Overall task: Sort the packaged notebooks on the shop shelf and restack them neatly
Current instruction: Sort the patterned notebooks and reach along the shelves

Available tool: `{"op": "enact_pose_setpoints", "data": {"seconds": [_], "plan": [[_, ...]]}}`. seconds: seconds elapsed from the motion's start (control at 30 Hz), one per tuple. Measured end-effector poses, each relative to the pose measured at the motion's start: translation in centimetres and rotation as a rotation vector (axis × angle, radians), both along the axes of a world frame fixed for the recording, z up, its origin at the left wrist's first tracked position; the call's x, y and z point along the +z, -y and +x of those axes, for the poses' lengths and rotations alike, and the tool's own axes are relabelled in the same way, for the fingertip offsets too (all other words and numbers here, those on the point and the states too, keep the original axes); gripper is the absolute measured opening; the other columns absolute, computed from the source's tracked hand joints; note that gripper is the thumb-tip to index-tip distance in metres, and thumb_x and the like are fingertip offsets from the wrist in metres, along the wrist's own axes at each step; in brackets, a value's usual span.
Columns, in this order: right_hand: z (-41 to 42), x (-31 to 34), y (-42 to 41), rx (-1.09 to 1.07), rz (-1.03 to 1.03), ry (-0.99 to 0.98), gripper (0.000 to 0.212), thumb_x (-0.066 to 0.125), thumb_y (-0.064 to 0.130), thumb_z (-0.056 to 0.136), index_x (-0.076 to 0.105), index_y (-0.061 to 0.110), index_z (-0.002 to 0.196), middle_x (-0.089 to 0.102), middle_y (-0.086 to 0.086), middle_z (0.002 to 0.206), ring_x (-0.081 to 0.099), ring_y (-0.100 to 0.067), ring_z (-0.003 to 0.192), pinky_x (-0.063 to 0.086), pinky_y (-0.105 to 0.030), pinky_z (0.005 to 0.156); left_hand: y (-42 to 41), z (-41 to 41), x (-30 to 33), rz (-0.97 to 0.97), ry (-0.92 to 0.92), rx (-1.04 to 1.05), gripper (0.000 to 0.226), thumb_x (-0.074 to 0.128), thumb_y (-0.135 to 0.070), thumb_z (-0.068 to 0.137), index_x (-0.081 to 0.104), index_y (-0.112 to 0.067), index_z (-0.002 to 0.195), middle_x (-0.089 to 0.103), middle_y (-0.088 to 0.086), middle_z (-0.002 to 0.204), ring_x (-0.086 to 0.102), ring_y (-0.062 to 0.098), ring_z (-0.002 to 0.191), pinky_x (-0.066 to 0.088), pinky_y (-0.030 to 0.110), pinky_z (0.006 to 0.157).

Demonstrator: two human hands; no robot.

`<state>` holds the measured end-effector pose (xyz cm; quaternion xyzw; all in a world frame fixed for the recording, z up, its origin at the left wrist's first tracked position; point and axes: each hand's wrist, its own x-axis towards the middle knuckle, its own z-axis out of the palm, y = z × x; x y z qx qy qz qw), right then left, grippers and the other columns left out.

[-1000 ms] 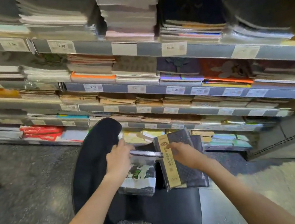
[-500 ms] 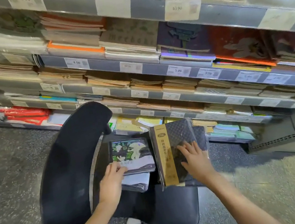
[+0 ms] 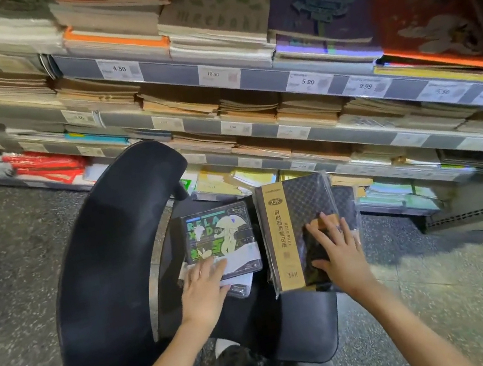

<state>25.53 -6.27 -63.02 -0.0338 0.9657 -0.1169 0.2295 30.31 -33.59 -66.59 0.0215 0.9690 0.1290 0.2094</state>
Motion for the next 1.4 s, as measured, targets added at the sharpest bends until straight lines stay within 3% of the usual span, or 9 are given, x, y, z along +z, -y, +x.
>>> {"op": "enact_pose_setpoints", "data": {"seconds": [0.13, 0.2, 0.33, 0.57, 0.77, 0.93, 1.07, 1.2, 1.4], "plan": [[0.1, -0.6, -0.6, -0.007, -0.09, -0.067, 0.07, 0.062, 0.026, 0.087, 0.023, 0.036, 0.145, 0.003, 0.008, 0.157, -0.009, -0.03, 0.144, -0.001, -0.051, 0.115, -2.8, -1.3, -0.3, 0.232, 0.069, 0.138, 0.049, 0.043, -0.037, 0.096, 0.032, -0.027, 0.143, 0.031, -0.004, 0.145, 0.023, 0.018, 0.135, 0.021, 0.031, 0.11], [0.1, -0.8, -0.9, -0.014, -0.142, -0.091, 0.064, 0.061, 0.027, 0.088, 0.03, 0.035, 0.143, 0.007, 0.009, 0.156, -0.006, -0.03, 0.143, -0.001, -0.05, 0.114, -4.6, -1.8, 0.1, 0.381, 0.108, 0.215, 0.052, 0.044, -0.037, 0.096, 0.03, -0.024, 0.144, 0.029, -0.003, 0.148, 0.021, 0.017, 0.137, 0.019, 0.031, 0.111], [0.0, -1.3, -1.8, -0.027, -0.211, -0.222, 0.053, 0.069, 0.026, 0.082, 0.05, 0.025, 0.132, 0.031, -0.003, 0.15, 0.018, -0.041, 0.137, 0.02, -0.057, 0.11, -7.6, -2.3, 0.8, 0.502, 0.138, 0.256, 0.065, 0.051, -0.041, 0.091, 0.022, -0.023, 0.147, 0.026, -0.002, 0.151, 0.02, 0.015, 0.138, 0.02, 0.032, 0.112], [-1.6, -1.7, -5.0, -0.202, -0.302, -0.152, 0.068, 0.062, 0.042, 0.084, 0.032, 0.024, 0.142, 0.017, -0.005, 0.154, 0.009, -0.031, 0.141, 0.011, -0.045, 0.113, -10.8, -3.2, 0.9, 0.774, 0.243, 0.555, 0.089, 0.069, -0.034, 0.081, 0.012, -0.021, 0.148, 0.034, -0.004, 0.146, 0.032, 0.015, 0.135, 0.028, 0.037, 0.111], [-3.0, -1.2, -6.3, -0.424, -0.575, -0.032, 0.088, 0.067, 0.04, 0.081, 0.012, 0.025, 0.148, 0.0, 0.0, 0.157, 0.004, -0.018, 0.144, 0.011, -0.033, 0.112, -12.4, -3.5, 0.6, 0.729, 0.301, 0.564, 0.113, 0.079, -0.029, 0.071, -0.003, -0.02, 0.149, 0.021, -0.002, 0.154, 0.024, 0.017, 0.139, 0.023, 0.043, 0.114], [-4.7, -1.3, -6.3, -0.44, -0.695, 0.034, 0.096, 0.07, 0.038, 0.079, 0.006, 0.024, 0.148, 0.004, 0.0, 0.157, 0.011, -0.017, 0.143, 0.015, -0.032, 0.111, -12.9, -3.4, 0.7, 0.69, 0.306, 0.548, 0.111, 0.076, -0.023, 0.075, -0.007, -0.019, 0.148, 0.009, -0.003, 0.156, 0.014, 0.014, 0.142, 0.015, 0.037, 0.114], [-5.7, -1.8, -6.3, -0.479, -0.726, 0.074, 0.094, 0.072, 0.038, 0.077, 0.01, 0.028, 0.147, 0.012, 0.0, 0.153, 0.023, -0.018, 0.137, 0.025, -0.037, 0.109, -13.2, -3.9, 1.6, 0.719, 0.319, 0.482, 0.107, 0.074, -0.017, 0.077, -0.006, -0.026, 0.147, 0.017, -0.013, 0.148, 0.019, 0.009, 0.137, 0.019, 0.035, 0.112], [-5.7, -2.0, -6.5, -0.563, -0.823, 0.102, 0.094, 0.077, 0.049, 0.065, 0.017, 0.044, 0.137, 0.029, 0.004, 0.142, 0.04, -0.016, 0.129, 0.04, -0.049, 0.104, -13.7, -4.4, 1.7, 0.7, 0.341, 0.444, 0.109, 0.075, -0.017, 0.075, -0.005, -0.03, 0.147, 0.018, -0.005, 0.153, 0.022, 0.011, 0.137, 0.021, 0.036, 0.112], [-6.3, -2.0, -6.7, -0.573, -0.849, 0.122, 0.116, 0.081, 0.051, 0.058, 0.004, 0.039, 0.144, 0.015, 0.002, 0.151, 0.026, -0.018, 0.138, 0.028, -0.051, 0.112, -14.0, -4.1, 2.1, 0.765, 0.345, 0.563, 0.107, 0.076, -0.013, 0.074, 0.002, -0.035, 0.147, 0.025, -0.01, 0.151, 0.028, 0.012, 0.136, 0.025, 0.041, 0.11]]}}
